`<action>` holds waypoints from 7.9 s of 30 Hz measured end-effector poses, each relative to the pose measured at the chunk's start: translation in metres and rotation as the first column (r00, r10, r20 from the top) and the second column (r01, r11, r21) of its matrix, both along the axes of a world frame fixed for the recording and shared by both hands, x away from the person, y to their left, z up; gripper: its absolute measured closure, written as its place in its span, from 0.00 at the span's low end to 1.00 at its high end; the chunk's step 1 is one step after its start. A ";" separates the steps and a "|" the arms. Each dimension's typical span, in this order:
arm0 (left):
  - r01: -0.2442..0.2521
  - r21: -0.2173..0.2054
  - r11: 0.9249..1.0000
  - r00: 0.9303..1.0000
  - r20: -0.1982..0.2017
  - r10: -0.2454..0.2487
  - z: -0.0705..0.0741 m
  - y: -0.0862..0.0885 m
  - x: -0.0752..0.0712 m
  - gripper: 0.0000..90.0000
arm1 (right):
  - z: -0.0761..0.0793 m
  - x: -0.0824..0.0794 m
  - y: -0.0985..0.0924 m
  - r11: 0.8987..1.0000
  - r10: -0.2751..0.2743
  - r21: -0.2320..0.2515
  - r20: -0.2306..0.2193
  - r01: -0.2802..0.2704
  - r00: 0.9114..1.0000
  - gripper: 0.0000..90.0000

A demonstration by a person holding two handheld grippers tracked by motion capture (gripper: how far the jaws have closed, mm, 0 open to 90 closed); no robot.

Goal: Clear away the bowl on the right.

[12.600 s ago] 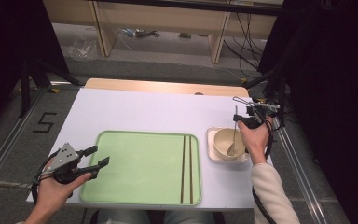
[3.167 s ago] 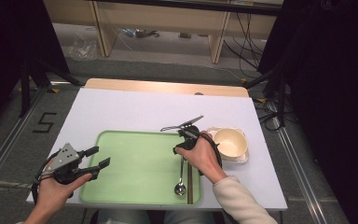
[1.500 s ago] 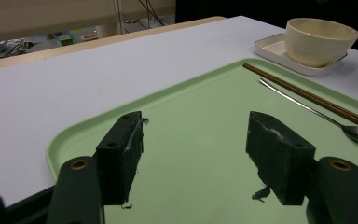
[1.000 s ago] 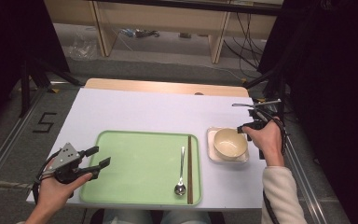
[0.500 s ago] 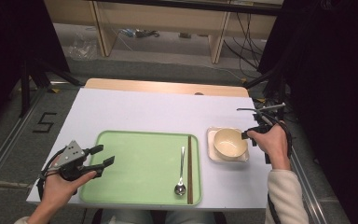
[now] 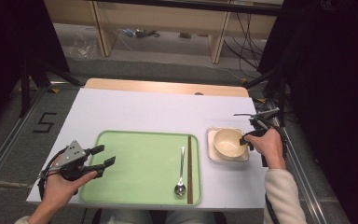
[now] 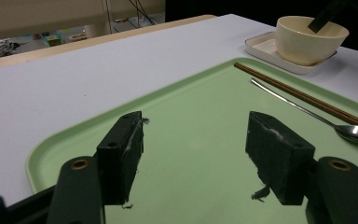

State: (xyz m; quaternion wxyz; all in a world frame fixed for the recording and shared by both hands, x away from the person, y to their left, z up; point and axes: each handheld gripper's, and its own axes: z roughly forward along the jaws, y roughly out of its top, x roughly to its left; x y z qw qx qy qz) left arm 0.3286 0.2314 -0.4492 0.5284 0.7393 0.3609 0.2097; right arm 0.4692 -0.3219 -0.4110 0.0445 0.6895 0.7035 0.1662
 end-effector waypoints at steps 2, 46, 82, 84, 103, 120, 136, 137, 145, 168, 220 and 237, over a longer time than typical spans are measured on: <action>-0.011 -0.007 1.000 1.000 -0.009 0.011 0.000 0.001 -0.002 0.41 | -0.003 0.003 0.002 1.000 -0.001 0.001 -0.019 0.001 1.000 0.77; 0.026 -0.050 0.998 0.999 -0.047 -0.028 0.010 -0.018 0.000 0.40 | 0.031 -0.002 0.029 0.984 0.037 0.174 0.031 -0.042 0.999 0.95; 0.128 -0.026 0.991 0.957 -0.258 -0.130 0.051 -0.152 0.057 0.41 | 0.029 -0.033 0.155 0.939 0.320 0.095 0.121 -0.332 0.940 0.95; 0.105 -0.004 0.994 0.960 -0.261 -0.103 0.051 -0.155 0.059 0.42 | 0.029 -0.035 0.158 0.938 0.327 0.080 0.125 -0.338 0.937 0.95; 0.057 0.060 0.997 0.939 -0.342 -0.033 0.040 -0.166 0.071 0.68 | 0.035 -0.047 0.174 0.932 0.346 0.047 0.178 -0.360 0.921 0.95; -0.011 0.122 0.992 0.937 -0.345 0.053 0.043 -0.161 0.075 0.92 | 0.035 -0.058 0.191 0.945 0.321 0.009 0.183 -0.328 0.929 0.94; -0.053 0.158 0.986 0.919 -0.378 0.110 0.035 -0.132 0.083 0.92 | 0.058 -0.056 0.173 0.910 0.364 0.073 0.331 -0.408 0.870 0.65; -0.051 0.156 0.986 0.917 -0.383 0.108 0.034 -0.130 0.083 0.92 | 0.060 -0.057 0.172 0.911 0.357 0.086 0.332 -0.404 0.873 0.65; -0.066 0.162 0.985 0.911 -0.393 0.126 0.032 -0.115 0.084 0.92 | 0.064 -0.049 0.156 0.917 0.327 0.107 0.352 -0.385 0.877 0.65; -0.096 0.158 0.983 0.864 -0.477 0.161 0.006 -0.101 0.076 0.92 | 0.055 -0.015 0.076 0.991 0.038 0.111 0.268 -0.070 0.963 0.66; -0.014 0.027 1.000 0.984 -0.175 0.019 0.014 -0.076 0.034 0.31 | -0.003 0.008 0.001 0.996 -0.084 -0.022 0.102 0.086 0.991 0.60; -0.006 -0.016 1.000 0.992 -0.124 0.004 0.008 -0.067 0.023 0.31 | -0.009 0.007 -0.020 0.998 -0.040 -0.053 0.100 0.046 0.994 0.59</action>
